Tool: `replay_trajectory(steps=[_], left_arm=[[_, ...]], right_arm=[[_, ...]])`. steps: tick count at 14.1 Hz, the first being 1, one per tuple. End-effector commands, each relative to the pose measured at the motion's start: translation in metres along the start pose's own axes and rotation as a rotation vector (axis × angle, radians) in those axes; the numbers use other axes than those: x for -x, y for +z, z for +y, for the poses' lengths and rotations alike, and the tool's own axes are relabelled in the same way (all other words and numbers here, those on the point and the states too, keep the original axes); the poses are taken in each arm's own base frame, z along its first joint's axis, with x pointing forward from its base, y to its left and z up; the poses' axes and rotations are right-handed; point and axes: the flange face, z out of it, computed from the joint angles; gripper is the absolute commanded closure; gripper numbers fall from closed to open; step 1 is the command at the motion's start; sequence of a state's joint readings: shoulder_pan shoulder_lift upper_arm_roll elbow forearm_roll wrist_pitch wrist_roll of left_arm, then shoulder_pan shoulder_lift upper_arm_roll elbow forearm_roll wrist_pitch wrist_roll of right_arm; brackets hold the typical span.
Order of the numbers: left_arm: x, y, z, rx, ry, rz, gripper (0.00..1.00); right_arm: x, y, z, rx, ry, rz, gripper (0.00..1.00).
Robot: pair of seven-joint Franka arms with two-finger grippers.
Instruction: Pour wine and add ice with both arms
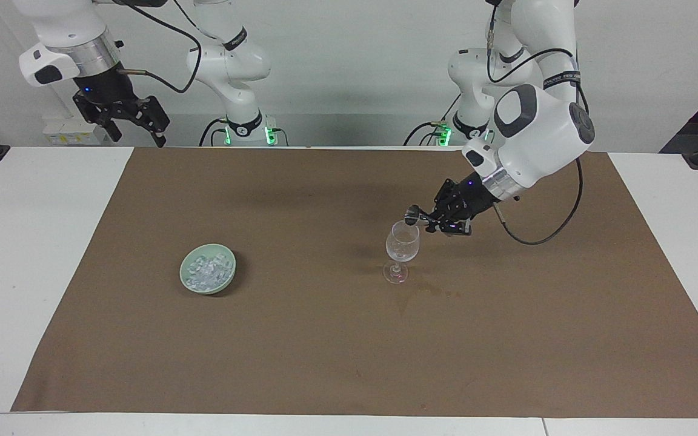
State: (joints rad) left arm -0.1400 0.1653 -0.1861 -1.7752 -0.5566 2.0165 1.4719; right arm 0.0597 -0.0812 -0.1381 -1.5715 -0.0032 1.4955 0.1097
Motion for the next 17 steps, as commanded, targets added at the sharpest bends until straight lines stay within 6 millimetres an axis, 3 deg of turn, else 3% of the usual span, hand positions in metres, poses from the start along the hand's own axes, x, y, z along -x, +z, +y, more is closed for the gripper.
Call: replay_trajectory(steps=[1, 11, 17], left_arm=[[-0.011, -0.007, 0.003, -0.031, -0.008, -0.058, 0.99], [-0.015, -0.006, 0.003, -0.053, -0.033, -0.152, 0.98], [-0.029, -0.002, 0.007, -0.076, -0.063, -0.225, 0.98]], right_arm=[[0.006, 0.0, 0.001, -0.031, -0.009, 0.006, 0.0], [0.006, 0.0, 0.002, -0.031, -0.008, 0.006, 0.0], [0.006, 0.0, 0.002, -0.031, -0.006, 0.006, 0.0]])
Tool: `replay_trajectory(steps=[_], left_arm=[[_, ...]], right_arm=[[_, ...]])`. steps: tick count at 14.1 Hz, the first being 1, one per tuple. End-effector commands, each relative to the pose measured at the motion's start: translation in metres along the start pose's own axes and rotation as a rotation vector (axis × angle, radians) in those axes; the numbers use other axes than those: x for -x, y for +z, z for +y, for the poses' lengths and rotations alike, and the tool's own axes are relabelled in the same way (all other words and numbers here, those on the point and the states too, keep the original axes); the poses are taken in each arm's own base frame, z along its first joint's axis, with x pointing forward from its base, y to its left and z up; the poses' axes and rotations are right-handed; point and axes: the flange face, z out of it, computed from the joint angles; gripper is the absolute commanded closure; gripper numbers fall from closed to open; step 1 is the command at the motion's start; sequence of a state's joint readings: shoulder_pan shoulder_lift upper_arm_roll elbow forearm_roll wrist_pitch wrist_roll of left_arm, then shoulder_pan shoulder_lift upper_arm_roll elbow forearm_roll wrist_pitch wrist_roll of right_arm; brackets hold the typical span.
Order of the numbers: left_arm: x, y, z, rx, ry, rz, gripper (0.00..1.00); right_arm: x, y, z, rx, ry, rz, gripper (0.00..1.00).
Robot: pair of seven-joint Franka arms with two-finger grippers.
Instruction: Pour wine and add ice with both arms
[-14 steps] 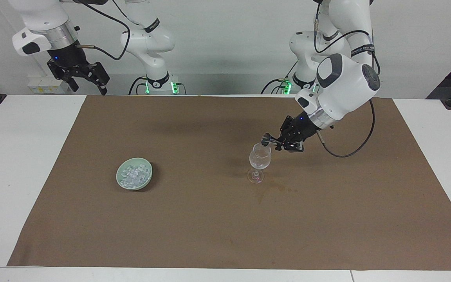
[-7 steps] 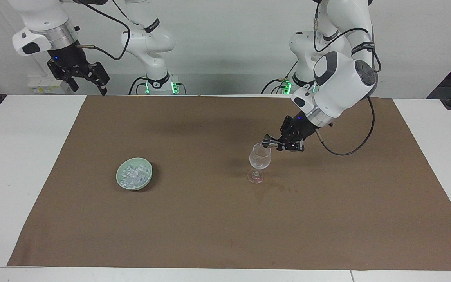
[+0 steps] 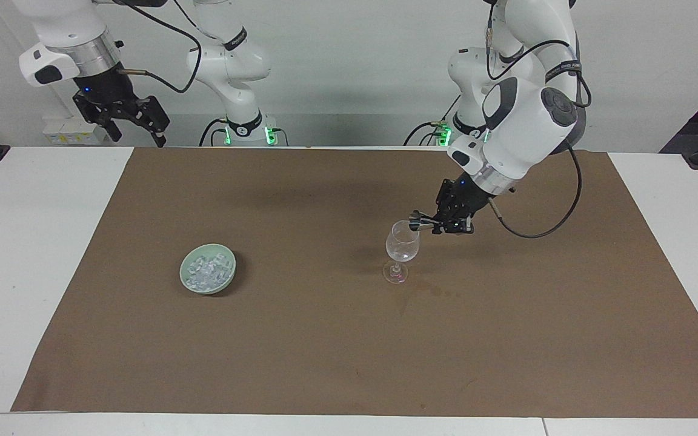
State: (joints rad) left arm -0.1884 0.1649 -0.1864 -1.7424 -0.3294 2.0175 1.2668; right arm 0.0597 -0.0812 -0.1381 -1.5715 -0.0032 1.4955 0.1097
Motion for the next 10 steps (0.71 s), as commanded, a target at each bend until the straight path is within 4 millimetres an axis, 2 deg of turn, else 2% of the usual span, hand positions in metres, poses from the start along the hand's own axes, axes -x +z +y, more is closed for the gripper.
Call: replay_trajectory(steps=[1, 10], left_arm=[[-0.012, -0.005, 0.004, -0.03, -0.017, -0.042, 0.98], [-0.025, -0.012, 0.005, -0.076, -0.029, -0.14, 0.99]], right_arm=[[0.006, 0.0, 0.002, -0.031, -0.008, 0.006, 0.0], [0.006, 0.0, 0.003, -0.031, -0.006, 0.006, 0.0]])
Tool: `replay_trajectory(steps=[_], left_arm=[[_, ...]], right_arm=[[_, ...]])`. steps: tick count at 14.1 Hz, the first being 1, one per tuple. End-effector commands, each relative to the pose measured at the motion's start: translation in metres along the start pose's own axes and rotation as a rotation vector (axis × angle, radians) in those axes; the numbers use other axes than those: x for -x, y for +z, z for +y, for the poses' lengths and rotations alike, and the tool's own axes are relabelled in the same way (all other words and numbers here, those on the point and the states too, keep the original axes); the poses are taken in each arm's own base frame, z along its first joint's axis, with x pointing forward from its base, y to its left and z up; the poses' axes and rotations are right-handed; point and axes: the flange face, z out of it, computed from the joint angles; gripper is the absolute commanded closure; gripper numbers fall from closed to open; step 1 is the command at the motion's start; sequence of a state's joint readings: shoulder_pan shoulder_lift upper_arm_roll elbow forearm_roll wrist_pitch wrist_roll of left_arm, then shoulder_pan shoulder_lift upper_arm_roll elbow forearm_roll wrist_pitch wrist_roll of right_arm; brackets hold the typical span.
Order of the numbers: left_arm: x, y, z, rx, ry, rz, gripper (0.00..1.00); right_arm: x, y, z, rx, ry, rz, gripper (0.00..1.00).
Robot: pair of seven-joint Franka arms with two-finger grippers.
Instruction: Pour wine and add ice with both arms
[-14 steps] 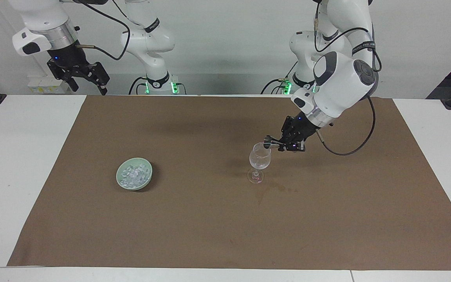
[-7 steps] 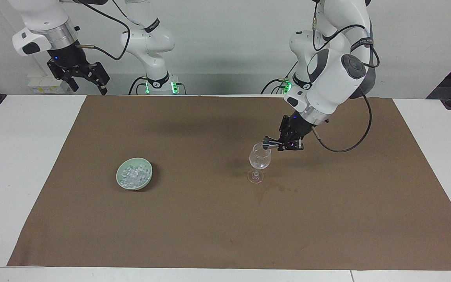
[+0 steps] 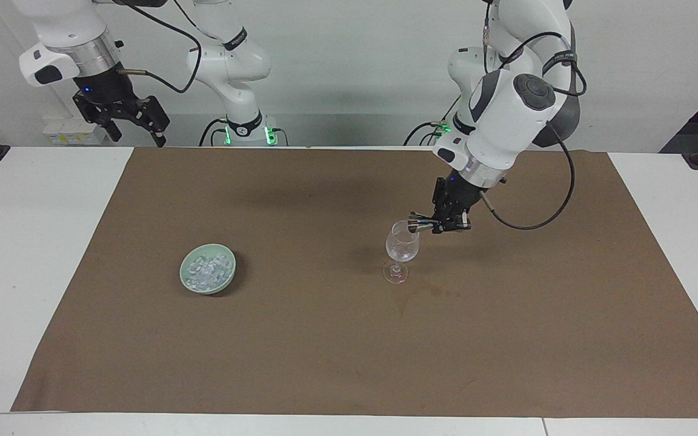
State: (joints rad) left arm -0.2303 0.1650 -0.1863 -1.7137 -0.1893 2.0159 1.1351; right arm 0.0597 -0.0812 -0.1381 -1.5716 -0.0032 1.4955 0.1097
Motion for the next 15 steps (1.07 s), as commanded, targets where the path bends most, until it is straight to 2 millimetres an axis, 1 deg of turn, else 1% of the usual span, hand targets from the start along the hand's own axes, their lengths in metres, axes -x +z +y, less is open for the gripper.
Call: replay_trajectory(steps=[1, 2, 4, 7, 8, 10, 11, 13, 14, 15], left_arm=[[-0.004, -0.009, -0.001, -0.021, 0.001, -0.049, 0.99], [-0.009, -0.012, 0.001, -0.02, -0.002, -0.057, 0.99], [-0.011, -0.012, 0.003, -0.021, -0.014, -0.085, 0.99], [-0.02, -0.014, 0.005, -0.052, -0.022, -0.126, 0.99], [-0.026, -0.013, 0.008, -0.056, -0.016, -0.139, 0.99], [-0.033, -0.011, 0.012, -0.054, -0.02, -0.158, 0.99], [-0.034, -0.007, 0.011, -0.052, -0.018, -0.17, 0.99], [-0.036, -0.007, 0.008, -0.064, -0.009, -0.186, 0.99], [-0.037, -0.005, 0.009, -0.056, 0.0, -0.205, 0.99], [-0.038, -0.006, 0.009, -0.059, 0.005, -0.223, 0.99]], right_arm=[[0.006, 0.0, 0.001, -0.031, -0.009, 0.006, 0.0], [0.006, 0.0, 0.001, -0.031, -0.009, 0.006, 0.0], [0.006, 0.0, 0.002, -0.031, -0.006, 0.006, 0.0], [0.006, 0.0, 0.001, -0.031, -0.008, 0.006, 0.0], [0.006, 0.0, 0.002, -0.031, -0.008, 0.006, 0.0], [0.006, 0.0, 0.003, -0.031, -0.006, 0.006, 0.0], [0.006, 0.0, 0.002, -0.031, -0.008, 0.006, 0.0], [0.006, 0.0, 0.001, -0.031, -0.009, 0.006, 0.0], [0.006, 0.0, 0.001, -0.031, -0.009, 0.006, 0.0], [0.006, 0.0, 0.001, -0.031, -0.009, 0.006, 0.0]])
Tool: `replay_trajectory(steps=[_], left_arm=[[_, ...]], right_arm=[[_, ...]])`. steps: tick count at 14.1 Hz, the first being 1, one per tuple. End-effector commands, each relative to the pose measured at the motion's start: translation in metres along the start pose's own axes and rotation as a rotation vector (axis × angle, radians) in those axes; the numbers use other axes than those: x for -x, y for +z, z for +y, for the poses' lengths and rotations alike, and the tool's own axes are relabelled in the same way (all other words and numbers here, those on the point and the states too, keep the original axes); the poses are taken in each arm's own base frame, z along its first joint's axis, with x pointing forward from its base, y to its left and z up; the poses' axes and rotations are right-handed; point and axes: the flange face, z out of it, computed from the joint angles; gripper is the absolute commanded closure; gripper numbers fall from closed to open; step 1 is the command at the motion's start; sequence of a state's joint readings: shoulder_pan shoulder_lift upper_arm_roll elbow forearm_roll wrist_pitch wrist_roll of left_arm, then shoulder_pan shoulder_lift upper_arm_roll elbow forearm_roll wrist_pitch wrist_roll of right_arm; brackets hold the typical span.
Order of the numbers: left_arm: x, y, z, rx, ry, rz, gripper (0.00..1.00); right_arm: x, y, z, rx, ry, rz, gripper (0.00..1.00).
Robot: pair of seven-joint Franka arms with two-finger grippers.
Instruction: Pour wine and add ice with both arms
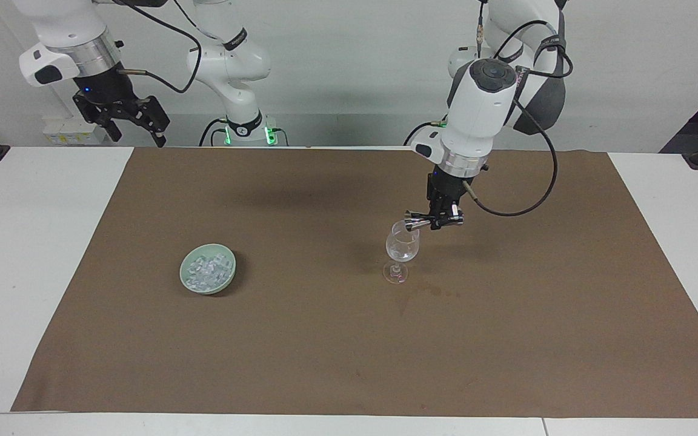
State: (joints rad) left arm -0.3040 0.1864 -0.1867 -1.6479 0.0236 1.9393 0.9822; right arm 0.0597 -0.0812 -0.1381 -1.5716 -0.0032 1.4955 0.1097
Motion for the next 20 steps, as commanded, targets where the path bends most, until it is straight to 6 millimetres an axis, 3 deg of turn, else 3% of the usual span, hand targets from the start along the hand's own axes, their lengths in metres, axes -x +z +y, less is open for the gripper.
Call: replay_trajectory(steps=[1, 15, 20], left_arm=[[-0.005, -0.005, -0.005, -0.007, 0.0, -0.055, 0.99], [-0.027, -0.002, -0.002, -0.018, 0.023, -0.107, 0.99], [-0.005, -0.009, -0.012, 0.019, -0.013, -0.089, 0.99]], right_arm=[[0.006, 0.0, 0.001, -0.031, -0.009, 0.006, 0.0], [0.006, 0.0, 0.002, -0.031, -0.008, 0.006, 0.0], [0.006, 0.0, 0.002, -0.031, -0.008, 0.006, 0.0]])
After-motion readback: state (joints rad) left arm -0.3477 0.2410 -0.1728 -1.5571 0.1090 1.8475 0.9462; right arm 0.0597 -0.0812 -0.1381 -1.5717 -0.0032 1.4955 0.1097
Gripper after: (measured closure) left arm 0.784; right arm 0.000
